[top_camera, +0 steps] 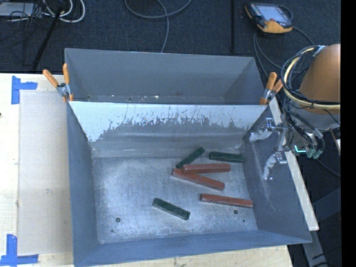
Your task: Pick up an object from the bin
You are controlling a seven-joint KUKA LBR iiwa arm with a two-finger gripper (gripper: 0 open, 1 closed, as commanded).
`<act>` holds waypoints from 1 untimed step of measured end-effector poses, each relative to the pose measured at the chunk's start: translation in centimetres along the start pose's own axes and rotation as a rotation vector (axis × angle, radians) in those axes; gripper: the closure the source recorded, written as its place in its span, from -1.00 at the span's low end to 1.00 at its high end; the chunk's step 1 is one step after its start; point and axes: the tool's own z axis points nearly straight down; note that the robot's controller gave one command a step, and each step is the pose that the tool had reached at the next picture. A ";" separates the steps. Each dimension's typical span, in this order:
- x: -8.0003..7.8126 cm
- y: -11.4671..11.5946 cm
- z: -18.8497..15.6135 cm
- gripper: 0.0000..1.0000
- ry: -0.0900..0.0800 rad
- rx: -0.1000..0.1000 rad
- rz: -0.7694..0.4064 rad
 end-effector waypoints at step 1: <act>-0.2 0.0 -0.3 -1.00 -0.007 0.001 -0.003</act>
Offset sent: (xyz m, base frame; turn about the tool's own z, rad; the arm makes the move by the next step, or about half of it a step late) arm 0.0135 0.0210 -0.1468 -0.1361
